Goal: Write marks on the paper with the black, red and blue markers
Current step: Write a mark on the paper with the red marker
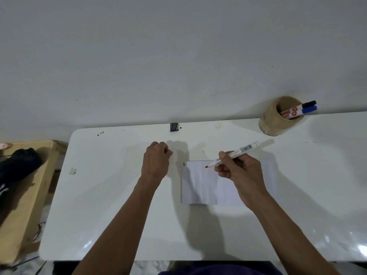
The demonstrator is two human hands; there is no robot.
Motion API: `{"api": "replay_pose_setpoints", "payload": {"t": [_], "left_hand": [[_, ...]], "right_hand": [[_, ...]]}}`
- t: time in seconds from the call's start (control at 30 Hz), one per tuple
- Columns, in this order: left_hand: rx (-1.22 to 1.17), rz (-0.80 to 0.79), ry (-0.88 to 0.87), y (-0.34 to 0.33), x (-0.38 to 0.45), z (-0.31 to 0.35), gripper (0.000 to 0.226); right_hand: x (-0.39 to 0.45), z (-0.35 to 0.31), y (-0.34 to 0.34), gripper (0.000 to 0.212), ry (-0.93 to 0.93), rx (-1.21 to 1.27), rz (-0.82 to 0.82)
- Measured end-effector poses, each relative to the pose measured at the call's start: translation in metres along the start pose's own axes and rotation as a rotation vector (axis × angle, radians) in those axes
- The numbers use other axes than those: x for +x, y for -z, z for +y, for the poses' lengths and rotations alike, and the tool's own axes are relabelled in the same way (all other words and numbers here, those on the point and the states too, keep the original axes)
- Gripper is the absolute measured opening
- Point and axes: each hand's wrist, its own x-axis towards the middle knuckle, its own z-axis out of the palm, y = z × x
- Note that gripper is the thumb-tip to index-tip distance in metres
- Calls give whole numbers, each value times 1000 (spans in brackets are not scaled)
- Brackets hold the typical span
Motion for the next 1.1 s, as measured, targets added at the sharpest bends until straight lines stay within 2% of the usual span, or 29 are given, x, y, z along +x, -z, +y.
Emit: {"api": "replay_pose_setpoints", "payload": {"t": [0.1, 0.2, 0.27, 0.33, 0.4, 0.5, 0.6, 0.8, 0.93, 1.1], "left_hand": [[-27, -16, 24, 1, -3, 0, 21], [-55, 3, 85, 7, -11, -2, 47], [-80, 78, 113, 11, -27, -5, 55], [-95, 166, 73, 9, -51, -9, 53], [-86, 192, -42, -1, -75, -16, 50], [14, 133, -253, -26, -99, -31, 48], [153, 69, -366, -43, -106, -42, 47], [345, -39, -388, -60, -103, -57, 54], [364, -11, -382, -59, -103, -55, 54], [359, 39, -402, -58, -101, -56, 52]], "right_hand": [[-2, 0, 1, 14, 9, 2, 2], [-7, -1, 3, 15, 32, -3, 6], [-11, -1, 3, 15, 53, -9, 8], [-15, 0, 2, 16, 80, -20, 23], [-18, 4, -1, 21, 110, -32, 41], [-18, 13, -9, 23, 168, -58, 31], [-12, 25, -17, 17, 211, -115, -17], [10, 49, -31, 23, 321, -296, -104], [29, 56, -40, 14, 394, -353, -84], [46, 69, -42, 19, 388, -424, -81]]}}
